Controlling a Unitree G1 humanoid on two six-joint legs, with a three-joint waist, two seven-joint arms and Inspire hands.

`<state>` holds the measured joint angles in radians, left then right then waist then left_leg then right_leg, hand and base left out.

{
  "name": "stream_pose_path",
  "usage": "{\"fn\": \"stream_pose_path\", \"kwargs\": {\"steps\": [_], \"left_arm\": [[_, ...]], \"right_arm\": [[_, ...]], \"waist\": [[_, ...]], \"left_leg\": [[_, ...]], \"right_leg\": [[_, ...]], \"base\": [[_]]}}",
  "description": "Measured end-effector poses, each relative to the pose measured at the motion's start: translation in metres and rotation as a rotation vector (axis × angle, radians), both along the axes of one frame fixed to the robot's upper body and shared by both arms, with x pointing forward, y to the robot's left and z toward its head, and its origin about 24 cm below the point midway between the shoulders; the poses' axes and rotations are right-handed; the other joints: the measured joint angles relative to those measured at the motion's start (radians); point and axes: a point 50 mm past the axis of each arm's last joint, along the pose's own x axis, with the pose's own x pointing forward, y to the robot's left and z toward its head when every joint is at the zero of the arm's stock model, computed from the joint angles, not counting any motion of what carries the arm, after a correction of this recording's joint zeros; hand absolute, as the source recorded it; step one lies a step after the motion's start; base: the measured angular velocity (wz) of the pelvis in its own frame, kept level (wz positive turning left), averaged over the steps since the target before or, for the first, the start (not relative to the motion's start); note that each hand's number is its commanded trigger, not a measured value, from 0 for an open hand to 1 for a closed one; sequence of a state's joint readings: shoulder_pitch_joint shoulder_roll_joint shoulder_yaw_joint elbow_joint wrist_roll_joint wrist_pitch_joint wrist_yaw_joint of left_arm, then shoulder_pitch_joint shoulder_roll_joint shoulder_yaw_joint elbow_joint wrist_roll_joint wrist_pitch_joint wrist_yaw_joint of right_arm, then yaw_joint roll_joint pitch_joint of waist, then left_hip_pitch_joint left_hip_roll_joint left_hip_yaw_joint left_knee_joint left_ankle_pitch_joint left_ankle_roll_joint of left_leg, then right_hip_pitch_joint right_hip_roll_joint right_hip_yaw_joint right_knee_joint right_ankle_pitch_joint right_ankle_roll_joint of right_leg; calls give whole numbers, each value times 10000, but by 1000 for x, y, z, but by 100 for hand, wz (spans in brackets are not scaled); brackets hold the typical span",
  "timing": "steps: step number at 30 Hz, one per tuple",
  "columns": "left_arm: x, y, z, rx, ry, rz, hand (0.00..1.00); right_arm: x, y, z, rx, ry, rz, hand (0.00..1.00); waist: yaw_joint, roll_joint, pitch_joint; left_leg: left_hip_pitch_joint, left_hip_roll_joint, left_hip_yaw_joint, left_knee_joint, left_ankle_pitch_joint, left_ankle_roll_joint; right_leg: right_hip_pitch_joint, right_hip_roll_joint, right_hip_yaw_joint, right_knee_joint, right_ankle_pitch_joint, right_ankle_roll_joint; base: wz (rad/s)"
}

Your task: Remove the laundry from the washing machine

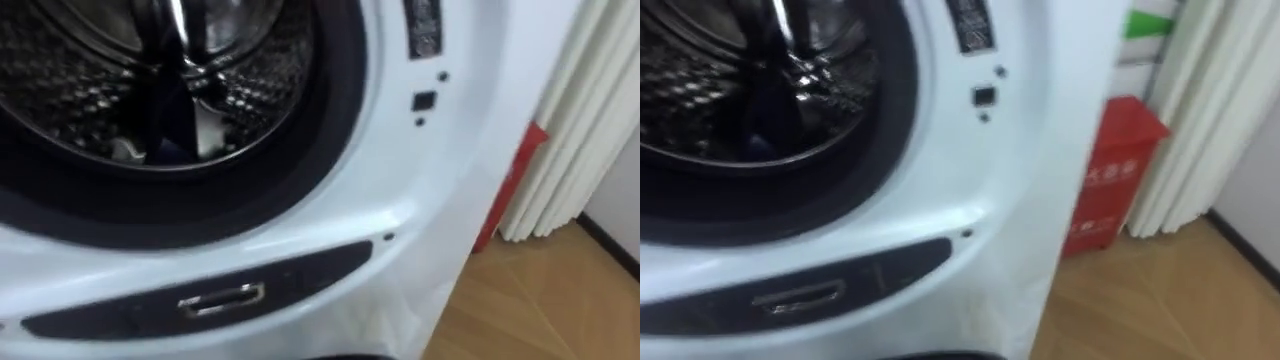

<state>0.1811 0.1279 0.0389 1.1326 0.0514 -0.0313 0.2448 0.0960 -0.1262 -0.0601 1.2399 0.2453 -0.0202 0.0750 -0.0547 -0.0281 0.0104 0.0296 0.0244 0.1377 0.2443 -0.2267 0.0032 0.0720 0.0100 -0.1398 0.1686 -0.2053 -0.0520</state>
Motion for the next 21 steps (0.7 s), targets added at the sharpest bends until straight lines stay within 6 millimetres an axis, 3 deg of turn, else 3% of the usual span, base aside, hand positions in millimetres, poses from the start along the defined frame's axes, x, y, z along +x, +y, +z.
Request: {"fn": "stream_pose_path", "kwargs": {"steps": [3, 5, 7, 8, 9, 10, 11, 12, 13, 15, 18, 19, 21], "left_arm": [[-6, 4, 1, 136, 101, 194, 0], [-6, 6, 1, 167, 113, 179, 0], [-2, 5, 1, 3, 122, 40, 0], [-1, 4, 1, -27, 116, -55, 0], [-1, 3, 1, -85, 162, -223, 0], [-5, 2, 0, -124, 333, -246, 0], [-13, 1, -1, -240, 659, -273, 0], [-10, 2, -1, -323, 654, -299, 0], [2, 3, 0, -330, 400, -417, 0], [24, 2, 2, -393, -114, -665, 0], [63, -2, 11, -352, -1203, -1187, 0], [78, -4, 14, -361, -1599, -1355, 0], [99, -10, 20, -375, -2109, -1831, 0]], "right_arm": [[5, 3, 0, 200, -117, 276, 0], [7, 4, 0, 262, -145, 403, 0], [7, 3, 0, 185, -21, 755, 0], [8, 2, 0, 131, -34, 874, 0], [12, 1, 1, 37, -66, 962, 0], [12, 1, 1, -23, -34, 1065, 0], [14, 1, 1, -145, -29, 1228, 0], [16, 0, 2, -233, -100, 1190, 0], [14, -1, 2, -291, -126, 1058, 0], [14, -4, 3, -366, -215, 779, 0], [19, -6, 5, -427, -481, 723, 0], [23, -6, 5, -444, -581, 746, 0], [25, -7, 6, -451, -684, 677, 0]], "waist": [[271, -28, 13], [402, 16, 62], [523, 19, 40], [545, 43, 40], [657, 143, 100], [683, 192, 101], [631, 385, 6], [417, 497, -25], [176, 534, -19], [43, 565, -17], [-222, 707, 23], [-263, 732, 44], [-440, 781, 39]], "left_leg": [[-216, 60, -110, 454, -173, -132], [-615, 190, -358, 1230, -318, -217], [-1275, 320, -880, 2271, -439, -402], [-1472, 387, -902, 2651, -510, -474], [-1841, 720, -836, 3995, -691, -410], [-1926, 903, -827, 4812, -747, -433], [-1910, 1220, -904, 6134, -755, -458], [-1724, 1373, -1016, 7018, -751, -524], [-1361, 1407, -1157, 7194, -663, -675], [-503, 1536, -1150, 6524, -512, -939], [967, 1821, -1303, 4234, -539, -1145], [1389, 1850, -1438, 3160, -1122, -1425], [1755, 1896, -1460, 1729, -1733, -1313]], "right_leg": [[8, 127, -42, 36, -51, -90], [-104, 301, -142, 232, -107, -187], [-251, 353, -323, 221, -79, -408], [-311, 401, -392, 215, -78, -487], [-416, 536, -667, 435, -185, -681], [-415, 642, -801, 544, -233, -750], [-378, 876, -979, 564, -282, -832], [-384, 1003, -1291, 598, -279, -866], [-434, 1004, -1588, 715, -282, -872], [-616, 998, -1709, 970, -281, -873], [-1276, 992, -1971, 1623, -276, -876], [-1528, 934, -2130, 1788, -252, -859], [-1987, 857, -2195, 1997, -77, -777]], "base": [[4], [14], [5], [-18], [-33], [-60], [-45], [-5], [34], [29], [20], [33], [34]]}}
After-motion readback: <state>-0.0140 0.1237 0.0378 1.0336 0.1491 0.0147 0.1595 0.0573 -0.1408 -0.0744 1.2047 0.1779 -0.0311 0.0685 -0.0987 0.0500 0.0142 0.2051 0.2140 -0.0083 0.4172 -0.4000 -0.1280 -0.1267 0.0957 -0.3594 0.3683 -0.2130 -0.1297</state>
